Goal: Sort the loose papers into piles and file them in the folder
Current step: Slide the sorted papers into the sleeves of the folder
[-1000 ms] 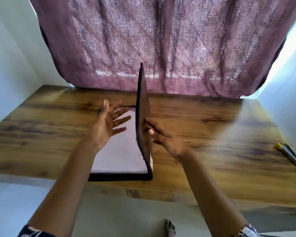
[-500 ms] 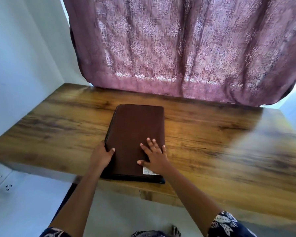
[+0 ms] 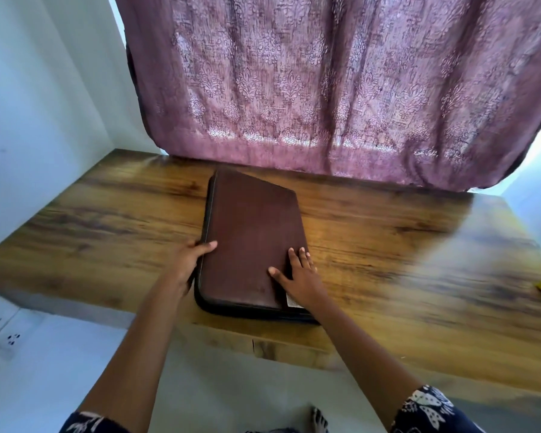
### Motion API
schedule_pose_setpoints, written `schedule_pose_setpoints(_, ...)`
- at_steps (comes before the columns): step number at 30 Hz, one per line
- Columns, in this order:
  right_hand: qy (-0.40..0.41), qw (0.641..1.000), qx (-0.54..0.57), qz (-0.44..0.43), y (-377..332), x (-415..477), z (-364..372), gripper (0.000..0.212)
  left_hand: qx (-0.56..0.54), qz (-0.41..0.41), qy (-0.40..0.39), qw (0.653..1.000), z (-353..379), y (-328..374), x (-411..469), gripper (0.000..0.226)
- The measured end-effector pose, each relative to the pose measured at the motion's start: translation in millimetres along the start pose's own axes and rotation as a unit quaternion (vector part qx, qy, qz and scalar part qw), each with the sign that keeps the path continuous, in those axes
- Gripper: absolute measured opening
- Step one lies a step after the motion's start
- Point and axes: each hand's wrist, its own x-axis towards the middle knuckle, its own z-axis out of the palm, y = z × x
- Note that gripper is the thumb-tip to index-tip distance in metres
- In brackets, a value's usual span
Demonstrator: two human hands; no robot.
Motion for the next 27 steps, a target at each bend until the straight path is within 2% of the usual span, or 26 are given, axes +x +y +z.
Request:
schedule_pose_setpoints(2, -0.031, 0.988, 0.151, 0.013, -12.7, -2.2, -23.6, 0.087, -0.087, 0.040, -0.087, 0.992, 17.5, 17.9, -7.7, 0.044)
schedule_pose_setpoints(3, -0.041, 0.966, 0.255, 0.027, -16.5, -4.4, -38.0, 0.076, -0.125, 0.028, -0.148, 0.981, 30.9, 26.3, -13.5, 0.058)
schedule_pose_setpoints(5, -0.077, 0.894, 0.438, 0.052, -19.6, -9.5, -70.7, 0.061, -0.135, 0.007, -0.208, 0.969, 60.4, 28.6, -14.8, 0.077)
schedule_pose_setpoints(7, -0.094, 0.835, 0.541, 0.036, -13.9, -14.7, -101.1, 0.070, -0.051, 0.033, -0.176, 0.983, 89.4, 15.5, -16.0, 0.056)
schedule_pose_setpoints(9, -0.088, 0.807, 0.583, 0.024, -6.7, -19.7, -125.8, 0.077, 0.048, 0.158, -0.183, 0.969, 116.1, 0.7, -18.7, 0.043)
schedule_pose_setpoints(11, -0.052, 0.812, 0.582, 0.008, 0.2, -27.8, -150.0, 0.075, 0.150, 0.279, -0.270, 0.909, 141.4, -7.6, -24.1, 0.048)
schedule_pose_setpoints(13, -0.011, 0.809, 0.587, 0.016, 7.3, -35.0, -169.0, 0.061, 0.263, 0.313, -0.321, 0.855, 154.7, -15.4, -17.3, 0.056)
schedule_pose_setpoints(16, 0.053, 0.811, 0.576, 0.088, 44.7, -45.1, -183.8, 0.037, 0.406, 0.293, -0.294, 0.814, 162.8, -41.4, 6.4, 0.064)
schedule_pose_setpoints(19, 0.086, 0.847, 0.492, 0.181, 97.4, -44.2, -168.4, 0.033, 0.554, 0.291, -0.260, 0.735, 168.6, -63.3, 17.0, 0.068)
schedule_pose_setpoints(21, 0.111, 0.863, 0.435, 0.231, 124.6, -41.9, -141.7, 0.031, 0.611, 0.304, -0.241, 0.691, 171.9, -75.5, 19.7, 0.066)
schedule_pose_setpoints(23, 0.140, 0.896, 0.340, 0.249, 143.1, -35.7, -116.2, 0.030, 0.636, 0.318, -0.215, 0.669, 173.8, -83.5, 20.5, 0.073)
schedule_pose_setpoints(25, 0.176, 0.927, 0.216, 0.251, 148.2, -34.2, -101.6, 0.031, 0.648, 0.339, -0.189, 0.655, 172.6, -88.4, 18.0, 0.090)
schedule_pose_setpoints(27, 0.196, 0.943, 0.117, 0.243, 148.3, -31.3, -93.1, 0.034, 0.646, 0.343, -0.155, 0.664, 167.4, -91.3, 20.3, 0.097)
